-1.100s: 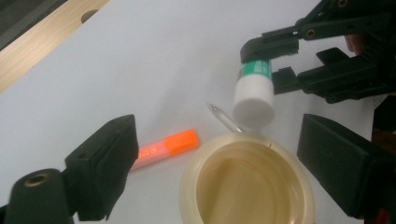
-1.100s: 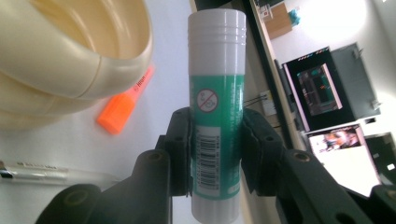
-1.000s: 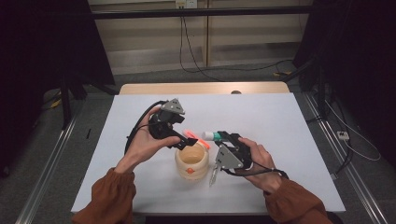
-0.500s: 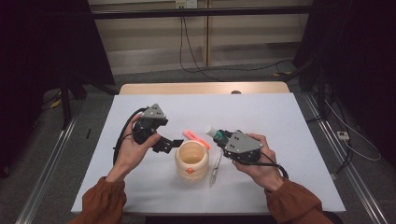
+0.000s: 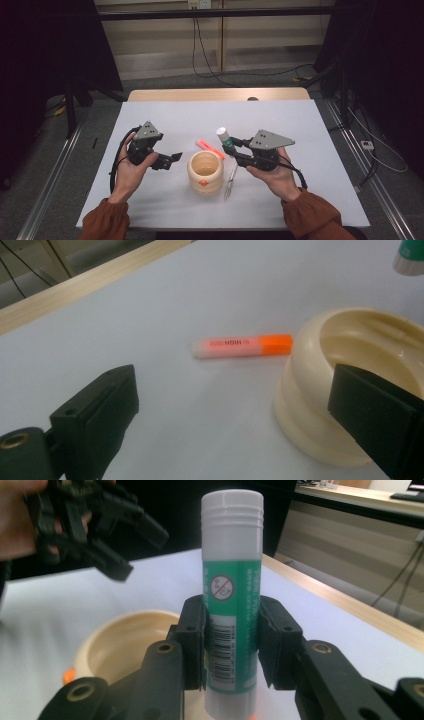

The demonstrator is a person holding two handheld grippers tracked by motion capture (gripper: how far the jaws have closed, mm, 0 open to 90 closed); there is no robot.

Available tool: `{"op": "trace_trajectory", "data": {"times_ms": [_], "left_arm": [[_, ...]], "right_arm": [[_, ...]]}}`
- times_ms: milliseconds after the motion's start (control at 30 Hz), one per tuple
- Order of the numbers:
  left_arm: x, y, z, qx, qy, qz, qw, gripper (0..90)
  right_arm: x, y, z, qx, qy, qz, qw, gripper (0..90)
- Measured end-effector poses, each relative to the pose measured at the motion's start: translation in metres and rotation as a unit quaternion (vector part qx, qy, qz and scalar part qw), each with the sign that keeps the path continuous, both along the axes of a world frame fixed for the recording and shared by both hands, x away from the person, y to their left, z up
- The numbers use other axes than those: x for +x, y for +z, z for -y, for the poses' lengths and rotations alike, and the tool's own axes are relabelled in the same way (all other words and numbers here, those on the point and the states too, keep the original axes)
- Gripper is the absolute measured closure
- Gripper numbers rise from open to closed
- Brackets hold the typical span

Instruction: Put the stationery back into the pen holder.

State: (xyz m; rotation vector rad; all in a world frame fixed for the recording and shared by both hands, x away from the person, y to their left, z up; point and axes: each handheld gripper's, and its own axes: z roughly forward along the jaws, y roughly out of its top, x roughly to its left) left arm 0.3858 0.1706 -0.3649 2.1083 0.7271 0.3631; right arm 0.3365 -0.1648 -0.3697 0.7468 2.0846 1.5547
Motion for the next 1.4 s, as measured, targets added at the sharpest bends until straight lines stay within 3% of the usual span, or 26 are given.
{"op": "trace_trajectory", "data": {"times_ms": [167,267,333,500,600,700,933,1000,1133,1367,1400], "left_arm": [[-0.009,-0.009,-0.006,-0.003,0.009,0.003,0.9999,5.9],[-0.012,-0.018,-0.011,0.007,0.026,-0.004,0.9996,6.1],[-0.014,-0.023,-0.016,-0.007,0.027,-0.01,0.9996,6.0],[-0.022,-0.033,-0.027,-0.006,0.039,-0.012,0.9992,6.0],[-0.03,-0.037,-0.031,-0.002,0.05,-0.017,0.9986,6.0],[-0.041,-0.038,-0.035,-0.005,0.047,-0.01,0.9989,6.0],[-0.061,-0.051,-0.039,-0.003,0.049,-0.012,0.9987,5.9],[-0.064,-0.054,-0.039,-0.004,0.052,-0.008,0.9986,5.9],[-0.064,-0.06,-0.042,-0.019,0.054,-0.024,0.9981,5.9],[-0.066,-0.067,-0.05,-0.037,0.069,-0.021,0.9967,5.9],[-0.066,-0.068,-0.05,-0.031,0.07,-0.021,0.9969,5.9]], "right_arm": [[0.002,0.0,-0.002,0.032,0.004,-0.014,0.9994,67.0],[0.004,-0.001,-0.003,0.056,0.012,-0.029,0.9979,67.0],[0.006,-0.002,-0.005,0.058,0.01,-0.029,0.9979,67.0],[0.008,-0.004,-0.011,0.068,0.018,-0.036,0.9969,67.0],[0.008,-0.005,-0.016,0.068,0.032,-0.026,0.9969,67.0],[0.008,-0.007,-0.019,0.072,0.039,-0.027,0.9963,67.0],[0.011,-0.009,-0.026,0.078,0.042,-0.027,0.9957,66.9],[0.011,-0.011,-0.03,0.075,0.046,-0.029,0.9957,66.9],[0.011,-0.016,-0.036,0.069,0.052,-0.029,0.9958,66.9],[0.011,-0.025,-0.042,0.058,0.061,-0.034,0.9958,66.9],[0.01,-0.027,-0.043,0.056,0.062,-0.035,0.9959,66.9]]}}
